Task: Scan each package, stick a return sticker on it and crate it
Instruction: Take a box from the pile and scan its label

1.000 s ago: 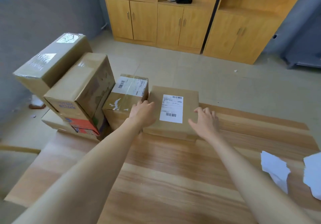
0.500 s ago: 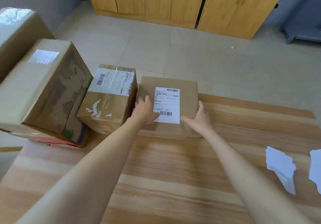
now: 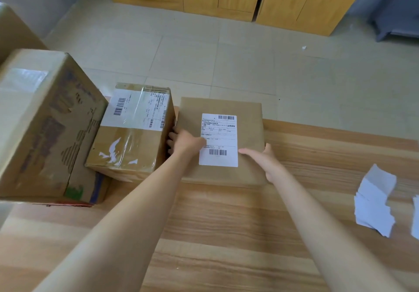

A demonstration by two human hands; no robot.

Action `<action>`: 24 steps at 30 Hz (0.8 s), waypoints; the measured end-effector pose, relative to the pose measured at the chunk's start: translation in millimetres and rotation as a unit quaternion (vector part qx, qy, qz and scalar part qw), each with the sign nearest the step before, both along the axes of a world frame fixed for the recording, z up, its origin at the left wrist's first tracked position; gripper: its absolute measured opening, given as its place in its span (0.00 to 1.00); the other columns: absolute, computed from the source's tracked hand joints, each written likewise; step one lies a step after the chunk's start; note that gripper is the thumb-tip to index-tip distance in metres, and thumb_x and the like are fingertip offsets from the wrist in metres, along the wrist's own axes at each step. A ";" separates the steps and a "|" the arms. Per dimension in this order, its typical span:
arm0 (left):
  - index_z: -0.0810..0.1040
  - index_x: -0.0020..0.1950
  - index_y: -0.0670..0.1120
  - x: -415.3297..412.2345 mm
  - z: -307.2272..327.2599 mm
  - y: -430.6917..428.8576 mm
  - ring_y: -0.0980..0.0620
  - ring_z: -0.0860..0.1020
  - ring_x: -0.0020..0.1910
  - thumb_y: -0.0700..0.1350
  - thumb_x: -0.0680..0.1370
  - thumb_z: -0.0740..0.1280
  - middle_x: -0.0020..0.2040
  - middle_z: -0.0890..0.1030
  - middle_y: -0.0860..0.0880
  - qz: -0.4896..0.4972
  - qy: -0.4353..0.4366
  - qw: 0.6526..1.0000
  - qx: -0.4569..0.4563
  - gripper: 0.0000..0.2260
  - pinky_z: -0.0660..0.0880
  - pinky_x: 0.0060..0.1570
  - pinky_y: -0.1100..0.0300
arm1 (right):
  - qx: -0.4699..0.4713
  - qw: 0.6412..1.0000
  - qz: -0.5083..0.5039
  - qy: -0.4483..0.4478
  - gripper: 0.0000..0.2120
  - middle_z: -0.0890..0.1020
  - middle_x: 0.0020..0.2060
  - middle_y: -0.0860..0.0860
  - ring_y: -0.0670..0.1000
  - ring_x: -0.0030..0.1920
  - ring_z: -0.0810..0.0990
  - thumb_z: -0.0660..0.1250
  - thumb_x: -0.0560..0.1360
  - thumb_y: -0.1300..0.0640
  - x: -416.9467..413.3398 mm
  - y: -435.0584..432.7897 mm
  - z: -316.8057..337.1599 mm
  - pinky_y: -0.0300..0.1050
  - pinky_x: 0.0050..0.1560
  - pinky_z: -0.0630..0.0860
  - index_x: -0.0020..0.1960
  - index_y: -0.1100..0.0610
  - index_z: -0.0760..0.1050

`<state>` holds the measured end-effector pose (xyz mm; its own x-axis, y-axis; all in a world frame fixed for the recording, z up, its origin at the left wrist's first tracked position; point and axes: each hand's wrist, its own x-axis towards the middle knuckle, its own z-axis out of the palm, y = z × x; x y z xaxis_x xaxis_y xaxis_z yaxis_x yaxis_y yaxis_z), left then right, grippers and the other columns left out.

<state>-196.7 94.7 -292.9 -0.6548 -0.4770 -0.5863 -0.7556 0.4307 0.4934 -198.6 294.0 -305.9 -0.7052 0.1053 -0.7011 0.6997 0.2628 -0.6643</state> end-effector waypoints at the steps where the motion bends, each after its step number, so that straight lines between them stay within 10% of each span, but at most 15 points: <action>1: 0.50 0.75 0.39 0.4 0.5 1.1 0.41 0.58 0.71 0.47 0.72 0.71 0.71 0.59 0.41 -0.004 0.002 1.000 -0.001 0.40 0.61 0.67 0.48 | 0.002 1.000 -0.004 0.004 0.39 0.74 0.62 0.52 0.53 0.57 0.75 0.75 0.69 0.54 0.6 1.6 -0.8 0.47 0.54 0.73 0.71 0.57 0.56; 24: 0.53 0.73 0.45 146.6 56.1 105.8 0.44 0.67 0.67 0.44 0.67 0.77 0.68 0.63 0.44 -0.012 0.086 0.992 0.088 0.43 0.67 0.66 0.48 | -0.022 0.996 -0.029 0.081 0.32 0.73 0.59 0.49 0.51 0.57 0.74 0.76 0.68 0.54 147.5 125.5 47.5 0.47 0.55 0.72 0.64 0.53 0.60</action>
<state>-50.1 200.5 -236.7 -0.7622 -0.3606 -0.5376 -0.6444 0.3440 0.6829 -51.1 419.5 -258.4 -0.8035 0.1206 -0.5830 0.5950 0.1940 -0.7800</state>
